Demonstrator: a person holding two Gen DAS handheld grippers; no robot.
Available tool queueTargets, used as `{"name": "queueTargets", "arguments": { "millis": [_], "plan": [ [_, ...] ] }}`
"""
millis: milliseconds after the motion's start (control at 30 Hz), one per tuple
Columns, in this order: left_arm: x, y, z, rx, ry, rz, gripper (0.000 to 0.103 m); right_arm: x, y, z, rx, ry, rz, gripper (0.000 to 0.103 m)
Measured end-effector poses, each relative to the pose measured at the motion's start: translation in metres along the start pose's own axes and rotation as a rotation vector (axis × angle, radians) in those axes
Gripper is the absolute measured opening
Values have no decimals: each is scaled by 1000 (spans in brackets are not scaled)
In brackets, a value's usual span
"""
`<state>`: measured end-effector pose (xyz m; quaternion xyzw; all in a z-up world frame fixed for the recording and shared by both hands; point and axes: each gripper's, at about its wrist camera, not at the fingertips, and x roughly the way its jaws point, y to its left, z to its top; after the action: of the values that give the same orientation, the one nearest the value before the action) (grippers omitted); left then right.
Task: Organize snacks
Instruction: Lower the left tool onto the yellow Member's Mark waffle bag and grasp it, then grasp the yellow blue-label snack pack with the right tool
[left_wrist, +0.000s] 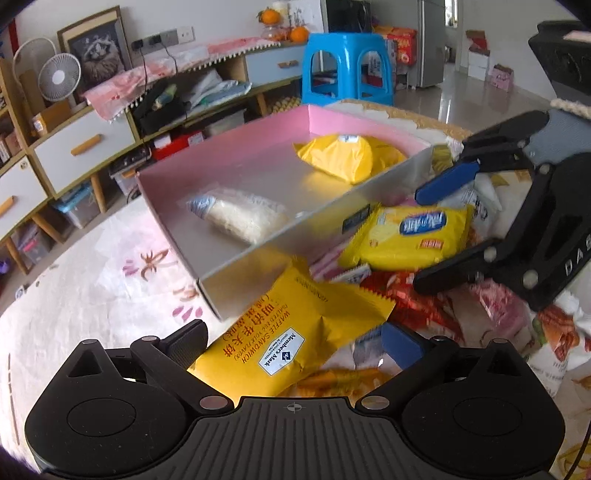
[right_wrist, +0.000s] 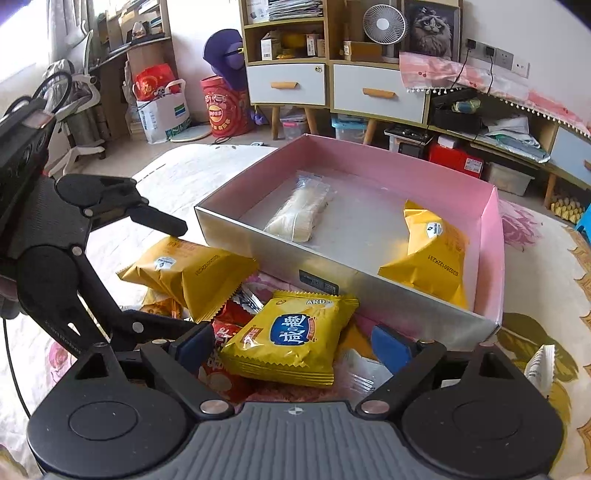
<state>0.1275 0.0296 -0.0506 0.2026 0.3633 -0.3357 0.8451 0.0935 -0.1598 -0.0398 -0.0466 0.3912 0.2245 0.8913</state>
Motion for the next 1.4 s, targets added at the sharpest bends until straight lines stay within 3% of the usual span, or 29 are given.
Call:
{"name": "queueTargets", "arguments": {
  "millis": [167, 300, 467, 533, 633, 767, 900, 1300, 1367, 1400],
  "plan": [
    [-10, -4, -2, -36, 48, -106, 99, -2, -3, 1, 11, 3, 15, 74],
    [-19, -17, -6, 4, 59, -149, 99, -7, -5, 1, 5, 1, 16, 69],
    [-19, -21, -6, -18, 42, -112, 94, -11, -6, -1, 3, 10, 21, 61],
    [-16, -22, -5, -36, 42, -65, 79, -11, -3, 0, -3, 10, 27, 54],
    [-13, -27, -3, -23, 53, 12, 66, -9, -1, 2, -11, 15, 25, 52],
    [-14, -28, -4, -40, 53, 58, 57, -7, -4, 5, 7, 25, 12, 42],
    [-21, -27, -5, -90, 49, 81, 41, -7, -7, 8, 25, 44, 2, 39],
    [-39, -8, -3, -302, 58, 64, 39, -25, -14, 14, 116, 43, 31, 32],
    [-40, -7, -2, -333, 77, 62, 39, -24, -12, 12, 110, 47, 36, 35],
    [-39, -6, -3, -352, 91, 58, 40, -23, -11, 12, 105, 54, 35, 46]
  ]
}}
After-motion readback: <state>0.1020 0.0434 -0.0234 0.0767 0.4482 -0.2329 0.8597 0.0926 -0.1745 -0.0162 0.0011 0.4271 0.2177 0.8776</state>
